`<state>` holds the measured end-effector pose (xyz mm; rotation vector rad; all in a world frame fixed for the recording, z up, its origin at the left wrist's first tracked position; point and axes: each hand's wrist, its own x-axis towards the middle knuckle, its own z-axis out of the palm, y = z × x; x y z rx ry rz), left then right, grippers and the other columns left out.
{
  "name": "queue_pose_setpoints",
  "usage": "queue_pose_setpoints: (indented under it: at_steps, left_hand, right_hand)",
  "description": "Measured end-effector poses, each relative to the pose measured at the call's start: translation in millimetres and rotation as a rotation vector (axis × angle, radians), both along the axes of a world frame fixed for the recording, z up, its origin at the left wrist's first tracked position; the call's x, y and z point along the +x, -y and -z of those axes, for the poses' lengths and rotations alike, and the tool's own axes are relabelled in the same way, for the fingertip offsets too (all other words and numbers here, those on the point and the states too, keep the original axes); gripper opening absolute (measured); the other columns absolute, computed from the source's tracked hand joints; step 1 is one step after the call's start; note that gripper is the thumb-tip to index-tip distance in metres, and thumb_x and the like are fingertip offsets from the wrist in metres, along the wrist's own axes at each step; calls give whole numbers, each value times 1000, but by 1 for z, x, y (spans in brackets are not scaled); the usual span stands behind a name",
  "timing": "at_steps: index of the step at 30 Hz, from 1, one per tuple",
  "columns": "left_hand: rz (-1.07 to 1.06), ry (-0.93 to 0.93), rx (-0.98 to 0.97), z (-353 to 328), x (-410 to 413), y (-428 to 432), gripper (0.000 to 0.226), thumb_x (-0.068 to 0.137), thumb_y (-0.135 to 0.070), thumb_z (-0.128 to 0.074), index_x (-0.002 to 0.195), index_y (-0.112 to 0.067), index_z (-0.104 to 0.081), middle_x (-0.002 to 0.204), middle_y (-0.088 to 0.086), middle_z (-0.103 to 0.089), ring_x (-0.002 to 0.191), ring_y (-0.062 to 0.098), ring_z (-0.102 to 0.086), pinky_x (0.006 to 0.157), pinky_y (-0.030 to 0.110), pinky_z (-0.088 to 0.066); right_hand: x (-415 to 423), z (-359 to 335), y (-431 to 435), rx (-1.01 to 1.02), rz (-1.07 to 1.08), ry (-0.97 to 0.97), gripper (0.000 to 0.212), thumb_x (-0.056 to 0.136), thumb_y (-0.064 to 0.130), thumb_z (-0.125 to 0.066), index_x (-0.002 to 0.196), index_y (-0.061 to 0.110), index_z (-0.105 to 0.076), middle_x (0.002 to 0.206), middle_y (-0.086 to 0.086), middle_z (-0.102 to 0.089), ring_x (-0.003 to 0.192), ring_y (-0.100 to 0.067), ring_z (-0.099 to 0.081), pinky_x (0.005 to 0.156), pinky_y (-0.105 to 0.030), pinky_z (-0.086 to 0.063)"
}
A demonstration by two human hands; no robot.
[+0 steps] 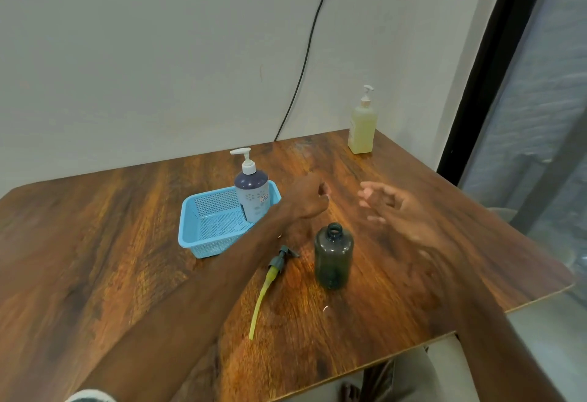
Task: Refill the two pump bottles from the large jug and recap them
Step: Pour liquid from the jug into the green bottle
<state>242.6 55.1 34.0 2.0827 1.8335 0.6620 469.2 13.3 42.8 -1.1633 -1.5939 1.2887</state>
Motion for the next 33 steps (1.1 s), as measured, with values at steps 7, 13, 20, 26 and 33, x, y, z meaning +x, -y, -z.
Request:
queue_pose_setpoints:
  at_steps: [7,13,20,26,33]
  left_hand:
    - [49,-220,-292,32,6,-39,24,94,-21,-67,117,-18,-61,117,4,-64,104,22,-62,94,44,-56]
    - [106,-285,-347,24,11,-72,52,106,-31,-55,154,-14,-43,155,17,-44,137,34,-49,113,45,-41]
    - [156,-296,-357,20,-3,-97,72,103,-46,-57,163,-18,-28,168,8,-31,150,31,-35,119,42,-31]
    - [152,-318,-357,32,-10,-116,75,98,-52,-63,160,-25,-32,166,7,-34,149,31,-35,121,49,-34]
    - [174,-383,-347,33,-7,-123,73,98,-51,-63,160,-25,-32,164,8,-36,145,30,-38,118,48,-37]
  right_hand:
    - [-15,31,-77,35,151,124,44,80,52,-77,113,24,-69,112,5,-70,104,-16,-66,94,-48,-57]
    - [-35,48,-142,41,313,232,56,83,40,-80,131,24,-55,126,7,-59,110,-14,-58,87,-32,-52]
    - [-50,36,-231,272,543,222,77,66,49,-87,129,27,-47,120,5,-58,107,-15,-59,85,-33,-57]
    - [-62,24,-293,182,610,264,94,67,51,-89,135,10,-39,129,-9,-56,119,-27,-56,88,-34,-52]
    - [-63,22,-320,179,627,344,81,73,43,-88,134,7,-49,133,-10,-58,120,-29,-59,88,-35,-50]
